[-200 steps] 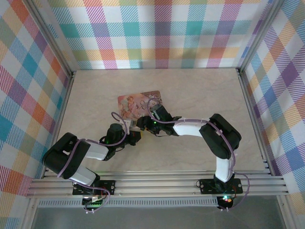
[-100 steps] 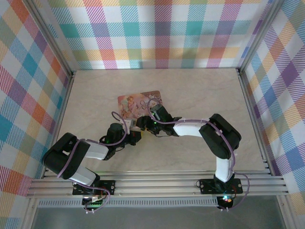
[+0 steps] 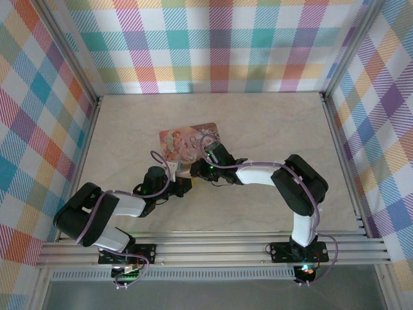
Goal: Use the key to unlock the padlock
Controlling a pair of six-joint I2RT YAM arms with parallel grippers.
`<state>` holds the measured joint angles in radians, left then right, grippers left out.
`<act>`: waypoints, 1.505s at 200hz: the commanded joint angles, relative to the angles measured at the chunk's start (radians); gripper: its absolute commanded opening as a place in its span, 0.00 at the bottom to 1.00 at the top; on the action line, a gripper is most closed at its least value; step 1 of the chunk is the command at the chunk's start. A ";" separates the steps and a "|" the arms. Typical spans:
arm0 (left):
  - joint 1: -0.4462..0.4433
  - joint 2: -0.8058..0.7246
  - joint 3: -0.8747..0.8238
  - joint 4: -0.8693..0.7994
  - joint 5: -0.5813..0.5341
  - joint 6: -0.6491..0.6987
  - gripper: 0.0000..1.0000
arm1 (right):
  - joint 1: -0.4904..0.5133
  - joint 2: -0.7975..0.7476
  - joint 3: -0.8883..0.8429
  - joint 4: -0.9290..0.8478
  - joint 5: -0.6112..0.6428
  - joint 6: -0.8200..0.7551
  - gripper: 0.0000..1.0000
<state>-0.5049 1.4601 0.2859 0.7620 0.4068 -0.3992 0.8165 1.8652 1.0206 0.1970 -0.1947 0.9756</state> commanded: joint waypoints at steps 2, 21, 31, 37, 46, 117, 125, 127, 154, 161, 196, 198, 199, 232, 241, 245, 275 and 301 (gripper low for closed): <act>-0.003 -0.043 0.021 0.021 0.049 0.030 0.00 | 0.008 0.039 -0.038 -0.155 -0.087 0.077 0.18; -0.007 -0.060 0.029 -0.018 0.023 0.055 0.00 | 0.009 0.033 -0.026 -0.186 -0.087 0.071 0.09; -0.017 -0.071 0.037 -0.050 -0.001 0.076 0.00 | 0.009 0.028 -0.017 -0.203 -0.089 0.068 0.04; -0.022 -0.079 0.043 -0.070 -0.021 0.090 0.00 | 0.008 0.026 -0.012 -0.216 -0.089 0.069 0.02; -0.036 -0.094 0.055 -0.114 -0.059 0.111 0.00 | 0.009 0.022 -0.001 -0.239 -0.086 0.069 0.00; -0.217 -0.218 0.133 -0.500 -0.503 0.340 0.00 | 0.012 -0.005 0.091 -0.403 -0.077 0.051 0.00; -0.231 -0.219 0.136 -0.517 -0.532 0.350 0.00 | 0.013 -0.003 0.097 -0.411 -0.078 0.051 0.00; -0.232 -0.219 0.136 -0.518 -0.536 0.350 0.00 | 0.013 -0.003 0.098 -0.412 -0.079 0.051 0.00; -0.232 -0.219 0.115 -0.485 -0.546 0.298 0.00 | 0.019 -0.006 0.101 -0.428 -0.077 0.061 0.11; -0.233 -0.215 0.111 -0.479 -0.547 0.281 0.00 | 0.019 -0.009 0.099 -0.432 -0.075 0.064 0.17; -0.101 -0.182 0.004 -0.249 -0.329 0.097 0.00 | 0.019 -0.050 0.083 -0.441 -0.054 0.071 0.57; -0.096 -0.180 -0.001 -0.238 -0.321 0.089 0.00 | 0.019 -0.053 0.082 -0.441 -0.052 0.072 0.58; -0.093 -0.179 -0.004 -0.234 -0.315 0.085 0.00 | 0.019 -0.055 0.081 -0.441 -0.051 0.072 0.59; -0.048 -0.164 -0.032 -0.151 -0.196 0.031 0.00 | 0.019 -0.074 0.054 -0.409 -0.045 0.081 0.64; -0.044 -0.167 -0.031 -0.151 -0.176 0.031 0.00 | 0.019 -0.071 0.045 -0.387 -0.052 0.089 0.64; -0.041 -0.168 -0.031 -0.148 -0.167 0.034 0.00 | 0.019 -0.069 0.037 -0.371 -0.055 0.095 0.65; -0.014 -0.168 -0.025 -0.141 -0.088 0.020 0.00 | 0.019 -0.073 -0.038 -0.212 -0.075 0.159 0.62; 0.008 -0.164 -0.030 -0.124 -0.050 -0.016 0.00 | 0.019 -0.099 -0.103 -0.105 -0.060 0.184 0.57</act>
<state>-0.5190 1.2938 0.2646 0.5545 0.2718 -0.3717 0.8310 1.7699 0.9958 0.0494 -0.2276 1.0695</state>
